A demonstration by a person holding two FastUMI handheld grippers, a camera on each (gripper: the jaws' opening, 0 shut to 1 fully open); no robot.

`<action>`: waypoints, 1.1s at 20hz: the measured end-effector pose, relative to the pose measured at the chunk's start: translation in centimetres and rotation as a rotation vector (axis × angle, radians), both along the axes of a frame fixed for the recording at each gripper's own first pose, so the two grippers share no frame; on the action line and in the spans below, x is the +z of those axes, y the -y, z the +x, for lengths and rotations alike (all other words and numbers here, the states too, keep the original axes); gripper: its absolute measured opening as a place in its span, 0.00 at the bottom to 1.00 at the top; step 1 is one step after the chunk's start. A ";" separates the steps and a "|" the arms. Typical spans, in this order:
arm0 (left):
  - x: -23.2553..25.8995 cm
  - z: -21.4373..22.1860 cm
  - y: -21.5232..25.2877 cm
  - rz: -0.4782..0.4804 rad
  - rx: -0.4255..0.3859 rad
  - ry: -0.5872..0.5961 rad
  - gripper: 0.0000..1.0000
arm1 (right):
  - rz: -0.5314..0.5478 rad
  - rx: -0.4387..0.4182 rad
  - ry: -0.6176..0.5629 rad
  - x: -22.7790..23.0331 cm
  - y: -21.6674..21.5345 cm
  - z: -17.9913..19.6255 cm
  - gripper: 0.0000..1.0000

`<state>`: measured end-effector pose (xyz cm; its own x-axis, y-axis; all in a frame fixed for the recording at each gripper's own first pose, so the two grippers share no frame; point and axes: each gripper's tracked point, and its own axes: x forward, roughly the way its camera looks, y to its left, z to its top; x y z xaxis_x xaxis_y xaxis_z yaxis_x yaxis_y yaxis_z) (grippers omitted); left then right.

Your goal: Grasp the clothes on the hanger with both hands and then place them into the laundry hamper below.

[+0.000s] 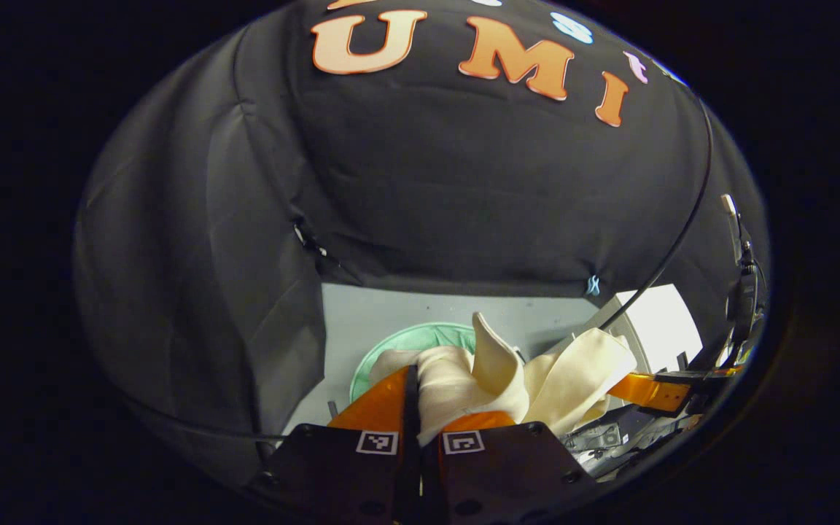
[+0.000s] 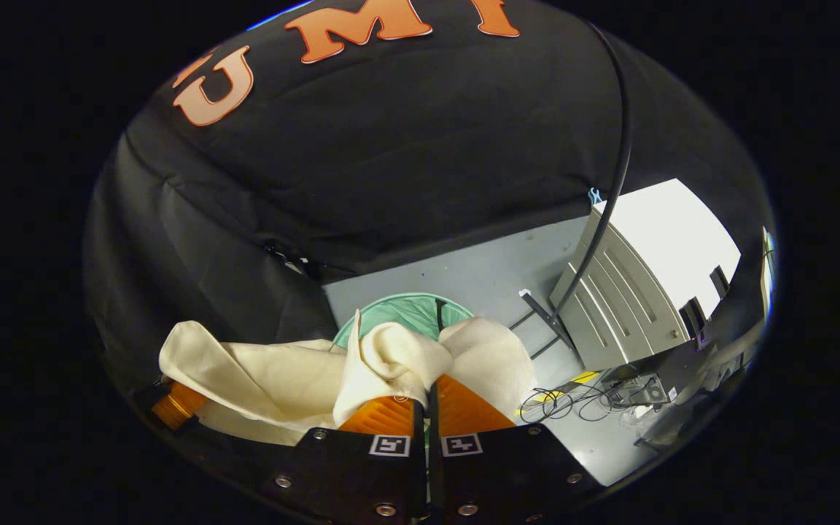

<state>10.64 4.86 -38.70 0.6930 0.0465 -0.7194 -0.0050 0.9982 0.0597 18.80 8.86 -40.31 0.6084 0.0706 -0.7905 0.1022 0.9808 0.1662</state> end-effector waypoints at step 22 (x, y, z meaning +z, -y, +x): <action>-10.1 -2.4 -2.5 0.046 0.072 -0.277 0.12 | -0.191 0.192 -0.053 -6.1 -1.8 2.1 0.14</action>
<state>8.21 7.37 -48.83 0.4639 0.1258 -0.8769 -0.0533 0.9920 0.1142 20.93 10.70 -46.39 0.5557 0.0273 -0.8309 -0.0851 0.9961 -0.0241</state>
